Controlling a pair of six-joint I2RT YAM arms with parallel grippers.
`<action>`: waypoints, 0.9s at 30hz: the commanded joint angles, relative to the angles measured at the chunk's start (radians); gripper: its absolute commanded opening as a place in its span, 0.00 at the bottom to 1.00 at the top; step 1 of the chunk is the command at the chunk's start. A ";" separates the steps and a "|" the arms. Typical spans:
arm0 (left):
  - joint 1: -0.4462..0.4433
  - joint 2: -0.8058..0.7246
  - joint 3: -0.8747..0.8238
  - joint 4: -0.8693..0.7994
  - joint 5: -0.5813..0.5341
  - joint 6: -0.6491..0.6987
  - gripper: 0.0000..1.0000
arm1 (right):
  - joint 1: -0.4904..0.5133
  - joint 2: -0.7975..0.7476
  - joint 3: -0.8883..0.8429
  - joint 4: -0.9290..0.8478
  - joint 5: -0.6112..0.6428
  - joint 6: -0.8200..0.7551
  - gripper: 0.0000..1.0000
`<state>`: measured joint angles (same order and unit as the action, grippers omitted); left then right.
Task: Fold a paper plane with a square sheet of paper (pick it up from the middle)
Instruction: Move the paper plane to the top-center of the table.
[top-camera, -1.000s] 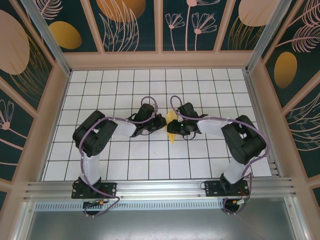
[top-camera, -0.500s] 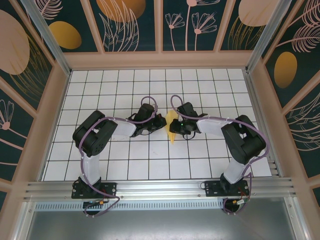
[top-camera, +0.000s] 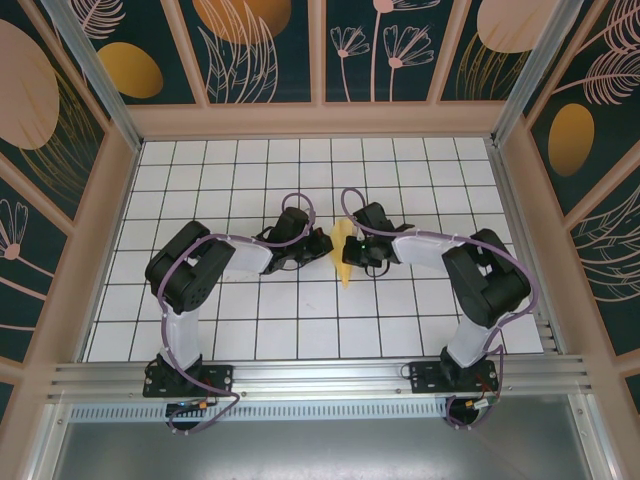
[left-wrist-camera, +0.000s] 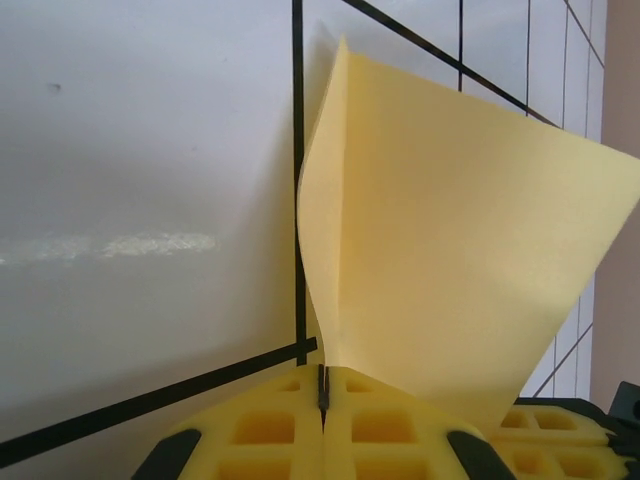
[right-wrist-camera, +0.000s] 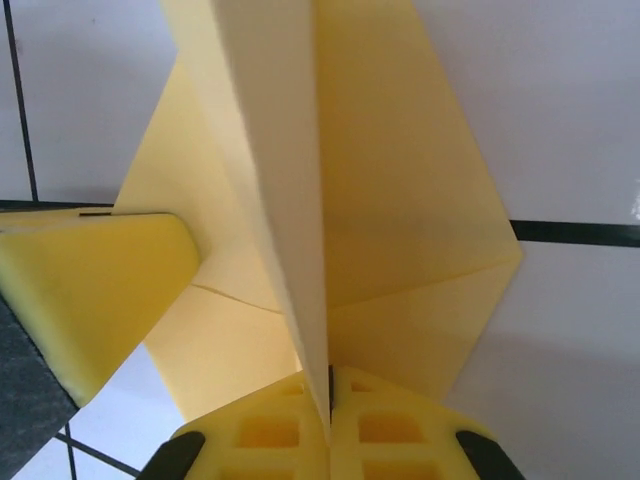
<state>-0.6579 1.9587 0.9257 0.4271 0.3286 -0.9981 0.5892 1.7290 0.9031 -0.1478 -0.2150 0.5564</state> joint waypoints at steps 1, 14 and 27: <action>0.011 -0.068 0.035 -0.069 -0.035 0.023 0.22 | 0.004 0.011 0.058 -0.095 0.097 -0.021 0.04; 0.040 -0.238 0.013 -0.392 -0.443 0.036 0.68 | -0.036 0.067 0.198 -0.246 0.257 -0.125 0.05; 0.042 -0.268 -0.007 -0.419 -0.503 0.032 0.91 | -0.037 0.131 0.252 -0.268 0.259 -0.063 0.20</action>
<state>-0.6197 1.7138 0.9291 0.0349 -0.1440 -0.9707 0.5541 1.8378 1.1248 -0.3775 0.0299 0.4698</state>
